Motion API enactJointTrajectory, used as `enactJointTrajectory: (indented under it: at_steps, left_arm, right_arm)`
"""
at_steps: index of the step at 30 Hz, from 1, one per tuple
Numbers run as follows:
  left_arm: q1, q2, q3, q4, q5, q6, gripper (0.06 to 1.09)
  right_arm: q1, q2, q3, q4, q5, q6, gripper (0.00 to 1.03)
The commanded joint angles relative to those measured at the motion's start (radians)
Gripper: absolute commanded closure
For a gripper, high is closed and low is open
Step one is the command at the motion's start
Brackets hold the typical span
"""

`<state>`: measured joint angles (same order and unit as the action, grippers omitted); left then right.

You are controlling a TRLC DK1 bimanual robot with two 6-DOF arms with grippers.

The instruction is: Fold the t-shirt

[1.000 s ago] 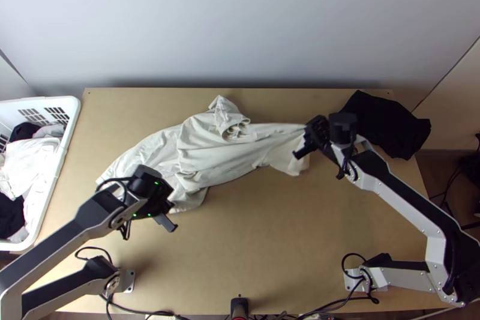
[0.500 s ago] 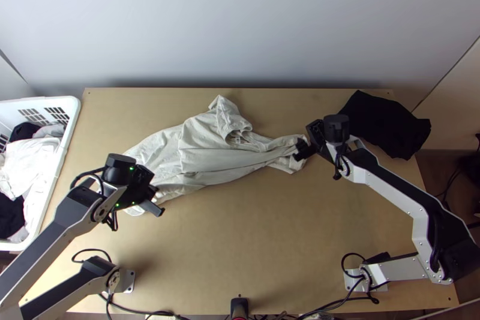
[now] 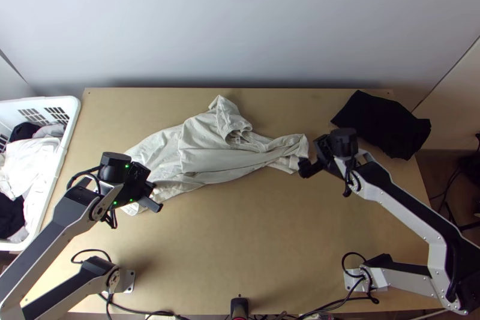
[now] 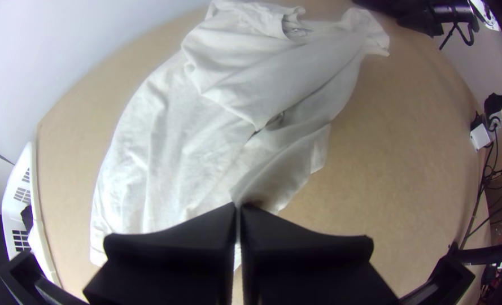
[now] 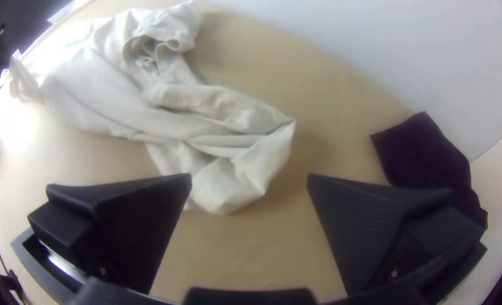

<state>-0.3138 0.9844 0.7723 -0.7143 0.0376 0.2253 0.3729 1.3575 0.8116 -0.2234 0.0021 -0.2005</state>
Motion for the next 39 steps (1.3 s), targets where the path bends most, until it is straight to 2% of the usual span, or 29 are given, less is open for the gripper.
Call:
enactJointTrajectory:
  at_steps: [1,12,17,18,19,22,24,28,39]
  left_arm:
    - [0.004,0.002,-0.004,0.016,0.001,-0.004,1.05]
    - [0.002,-0.006,0.019,0.013,0.001,-0.027,1.05]
    - [0.004,-0.007,0.022,0.009,0.001,-0.027,1.05]
    - [0.004,-0.007,0.022,0.009,-0.001,-0.027,1.05]
    - [0.004,-0.007,0.024,0.009,0.001,-0.027,1.05]
    - [0.004,-0.007,0.030,0.007,-0.001,-0.027,1.05]
    - [0.007,-0.009,0.035,0.004,-0.001,-0.027,1.05]
    - [0.028,-0.024,0.053,-0.004,-0.001,-0.027,1.05]
    - [0.183,-0.093,0.268,-0.013,-0.001,-0.050,1.05]
  right_arm:
    - [0.046,0.038,-0.031,-0.013,-0.031,0.032,0.08]
    - [0.049,0.244,0.043,0.012,-0.050,0.041,0.10]
    - [0.047,0.296,0.074,0.019,-0.048,0.041,0.20]
    - [0.044,0.304,0.080,0.019,-0.048,0.041,0.25]
    - [0.041,0.311,0.086,0.019,-0.048,0.039,0.33]
    - [0.040,0.308,0.098,0.019,-0.048,0.035,0.79]
    - [0.040,0.295,0.100,0.019,-0.048,0.030,1.00]
    - [0.027,0.227,0.104,0.002,-0.050,0.013,1.00]
    - [-0.061,-0.028,0.274,-0.264,-0.065,-0.017,1.00]
